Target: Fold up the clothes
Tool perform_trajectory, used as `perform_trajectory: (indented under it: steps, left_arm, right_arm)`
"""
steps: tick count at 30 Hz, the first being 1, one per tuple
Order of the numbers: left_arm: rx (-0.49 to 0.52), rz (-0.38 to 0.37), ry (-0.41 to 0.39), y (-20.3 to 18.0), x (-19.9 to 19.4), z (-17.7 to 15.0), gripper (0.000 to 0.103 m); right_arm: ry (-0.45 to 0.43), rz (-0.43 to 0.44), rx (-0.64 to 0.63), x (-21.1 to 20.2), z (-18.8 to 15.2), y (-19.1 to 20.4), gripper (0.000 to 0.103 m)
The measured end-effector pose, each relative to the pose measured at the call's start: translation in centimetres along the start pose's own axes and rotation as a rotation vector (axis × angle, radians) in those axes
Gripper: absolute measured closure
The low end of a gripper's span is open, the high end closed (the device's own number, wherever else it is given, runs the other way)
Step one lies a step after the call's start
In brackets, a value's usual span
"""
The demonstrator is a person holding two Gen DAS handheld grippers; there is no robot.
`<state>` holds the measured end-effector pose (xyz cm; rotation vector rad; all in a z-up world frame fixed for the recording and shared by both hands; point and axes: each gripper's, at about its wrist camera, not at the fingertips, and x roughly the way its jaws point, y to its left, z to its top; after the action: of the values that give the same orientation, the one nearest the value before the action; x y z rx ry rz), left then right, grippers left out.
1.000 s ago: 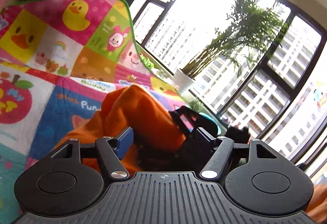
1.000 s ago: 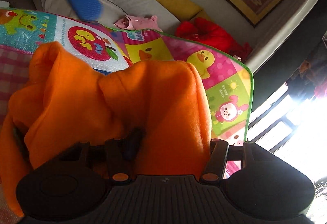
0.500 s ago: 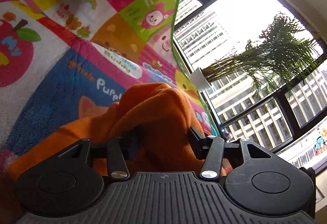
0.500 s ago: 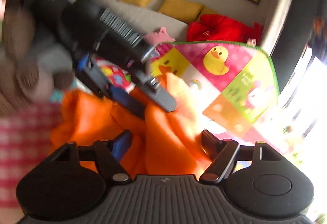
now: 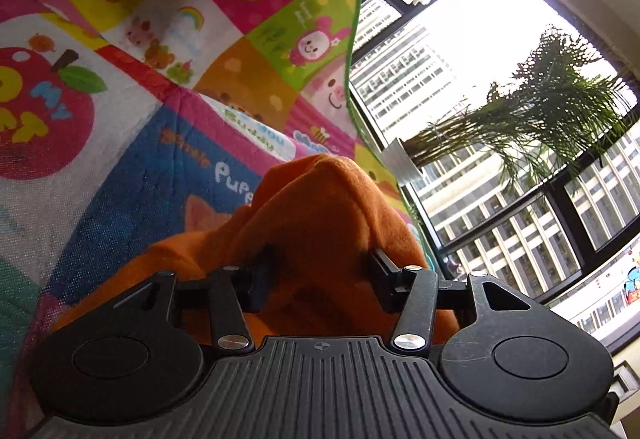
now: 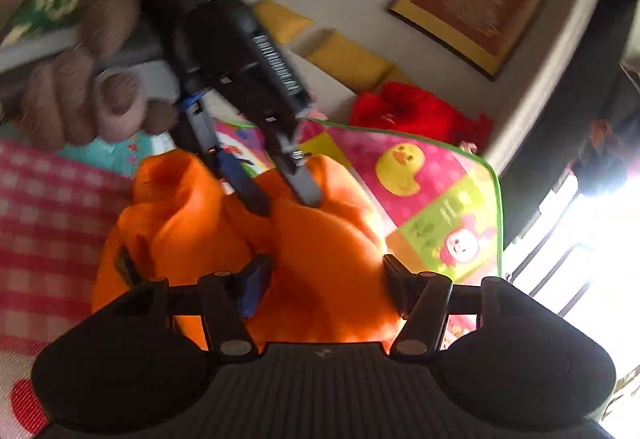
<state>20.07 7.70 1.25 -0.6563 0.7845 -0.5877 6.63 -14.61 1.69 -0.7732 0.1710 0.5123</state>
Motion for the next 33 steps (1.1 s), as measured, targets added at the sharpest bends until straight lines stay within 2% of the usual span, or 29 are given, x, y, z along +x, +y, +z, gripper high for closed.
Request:
perform_trajectory:
  steps: [1,2,3,5,9,13,15,17,18,19,20,22,23,26,27,29,30,33]
  left_arm:
    - [0.006,0.017,-0.016,-0.3,-0.8,0.0,0.036]
    - [0.012,0.034,-0.033,-0.6,-1.7,0.1,0.028]
    - [0.026,0.053,-0.056,-1.0,-2.6,0.2,0.025]
    - [0.059,0.071,-0.103,-2.0,-3.9,0.7,0.025]
    - [0.110,0.063,-0.165,-4.2,-4.6,1.7,0.022]
    - [0.135,0.083,-0.123,-5.7,-1.7,1.1,0.024]
    - [0.153,0.142,-0.088,-5.6,0.1,0.2,0.035]
    - [0.163,0.202,-0.057,-4.6,1.6,-0.5,0.038]
    - [0.161,0.210,-0.051,-3.9,2.0,-0.7,0.039]
    - [0.153,0.207,-0.050,-3.3,2.1,-0.8,0.039]
    - [0.140,0.200,-0.052,-2.7,2.0,-0.9,0.039]
    - [0.125,0.187,-0.055,-2.2,1.9,-0.7,0.039]
    - [0.128,0.185,-0.054,-2.2,1.8,-0.6,0.039]
    - [0.146,0.186,-0.046,-2.6,1.9,-0.6,0.039]
    - [0.146,0.183,-0.043,-2.6,1.8,-0.5,0.039]
    - [0.135,0.152,-0.046,-2.7,1.0,-0.5,0.040]
    - [0.129,0.126,-0.050,-2.9,0.3,-0.5,0.037]
    - [0.105,0.008,-0.056,-3.2,-1.2,-0.5,0.027]
  right_arm:
    - [-0.001,0.012,-0.052,0.2,0.1,0.9,0.042]
    - [-0.004,0.013,-0.099,0.4,0.0,1.7,0.042]
    - [-0.008,0.008,-0.144,0.7,0.0,2.5,0.042]
    - [-0.012,0.002,-0.190,0.9,0.1,3.2,0.042]
    - [-0.003,0.011,-0.198,1.3,0.6,3.0,0.043]
    - [-0.007,0.009,-0.215,1.1,0.8,3.3,0.043]
    - [-0.017,0.010,-0.192,0.5,0.8,3.0,0.042]
    - [-0.039,-0.004,-0.109,-0.1,1.0,1.5,0.041]
    - [-0.051,-0.013,-0.062,-0.5,1.1,0.6,0.038]
    - [-0.065,-0.041,-0.001,-0.8,1.2,-0.2,0.028]
    - [-0.081,-0.080,0.066,-1.2,1.2,-1.1,0.023]
    - [-0.073,-0.114,0.221,-1.2,0.7,-2.7,0.017]
    - [-0.052,-0.109,0.315,-0.9,0.1,-3.6,0.017]
    - [0.025,0.001,0.561,1.3,-2.2,-5.3,0.016]
    - [0.046,0.032,0.623,2.2,-3.0,-5.7,0.016]
    - [0.070,0.079,0.720,3.6,-4.1,-6.5,0.026]
    - [0.078,0.097,0.760,4.0,-4.5,-6.9,0.036]
    - [0.075,0.101,0.800,4.4,-4.9,-7.1,0.044]
